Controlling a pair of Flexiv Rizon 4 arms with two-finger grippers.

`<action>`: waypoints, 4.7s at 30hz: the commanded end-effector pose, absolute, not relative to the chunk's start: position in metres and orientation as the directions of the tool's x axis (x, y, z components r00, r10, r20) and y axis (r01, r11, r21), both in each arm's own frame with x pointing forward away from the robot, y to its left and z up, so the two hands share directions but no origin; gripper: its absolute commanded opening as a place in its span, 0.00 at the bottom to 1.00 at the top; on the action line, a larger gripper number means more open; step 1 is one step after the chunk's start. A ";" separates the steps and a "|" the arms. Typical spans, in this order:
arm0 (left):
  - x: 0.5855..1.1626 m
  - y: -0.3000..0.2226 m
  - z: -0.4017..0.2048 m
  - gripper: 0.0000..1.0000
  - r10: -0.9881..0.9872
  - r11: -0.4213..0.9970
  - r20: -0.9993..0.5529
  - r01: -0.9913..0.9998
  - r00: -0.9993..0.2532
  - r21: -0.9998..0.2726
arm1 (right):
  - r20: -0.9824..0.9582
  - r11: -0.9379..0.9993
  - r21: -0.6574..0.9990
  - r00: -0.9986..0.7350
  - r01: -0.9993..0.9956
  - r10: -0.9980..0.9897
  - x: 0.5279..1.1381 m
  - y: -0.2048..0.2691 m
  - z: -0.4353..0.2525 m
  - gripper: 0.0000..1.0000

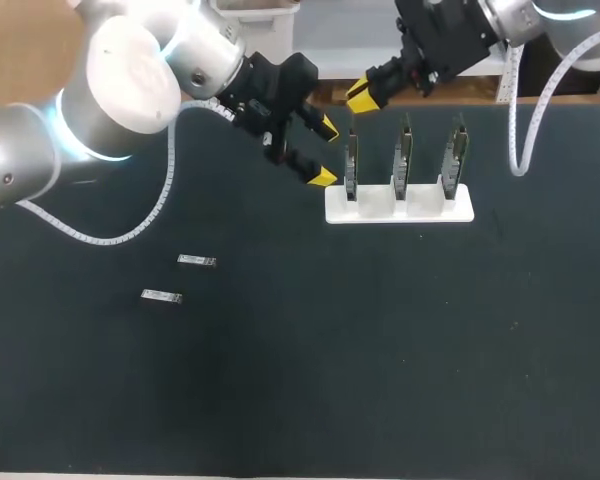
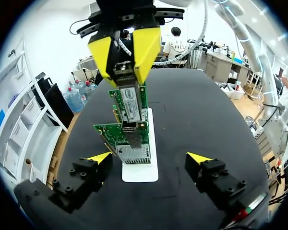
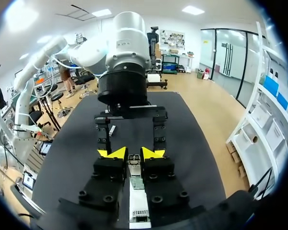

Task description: Pick up the optical module with the left hand, and insert it into the network port with the right hand.

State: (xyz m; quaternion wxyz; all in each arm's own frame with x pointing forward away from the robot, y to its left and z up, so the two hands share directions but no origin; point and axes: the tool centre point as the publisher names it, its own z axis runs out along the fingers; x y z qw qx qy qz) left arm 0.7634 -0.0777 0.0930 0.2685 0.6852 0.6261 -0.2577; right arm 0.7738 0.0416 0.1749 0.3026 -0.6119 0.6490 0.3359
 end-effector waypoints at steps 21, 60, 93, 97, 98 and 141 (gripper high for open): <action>0.762 -0.077 0.093 1.00 0.721 -0.069 -0.688 0.997 0.082 0.047 | -0.806 0.030 0.043 -0.052 -0.999 -0.590 0.779 0.043 0.176 0.00; 0.762 -0.077 0.093 1.00 0.721 -0.069 -0.688 0.997 0.082 0.047 | -0.795 0.028 -0.002 -0.016 -1.000 -0.606 0.778 0.046 0.175 0.00; 0.762 -0.077 0.093 1.00 0.721 -0.069 -0.688 0.997 0.082 0.047 | -0.817 0.026 0.027 -0.037 -0.999 -0.576 0.780 0.042 0.175 0.00; 0.762 -0.077 0.093 1.00 0.721 -0.069 -0.688 0.997 0.082 0.047 | -0.820 0.025 0.028 -0.037 -0.999 -0.571 0.780 0.042 0.175 0.00; 0.762 -0.077 0.093 1.00 0.721 -0.069 -0.688 0.997 0.082 0.047 | -0.821 0.024 0.031 -0.039 -0.999 -0.569 0.780 0.042 0.175 0.00; 0.762 -0.077 0.093 1.00 0.721 -0.069 -0.688 0.997 0.082 0.047 | -0.842 0.004 0.090 -0.078 -0.996 -0.533 0.782 0.041 0.174 0.00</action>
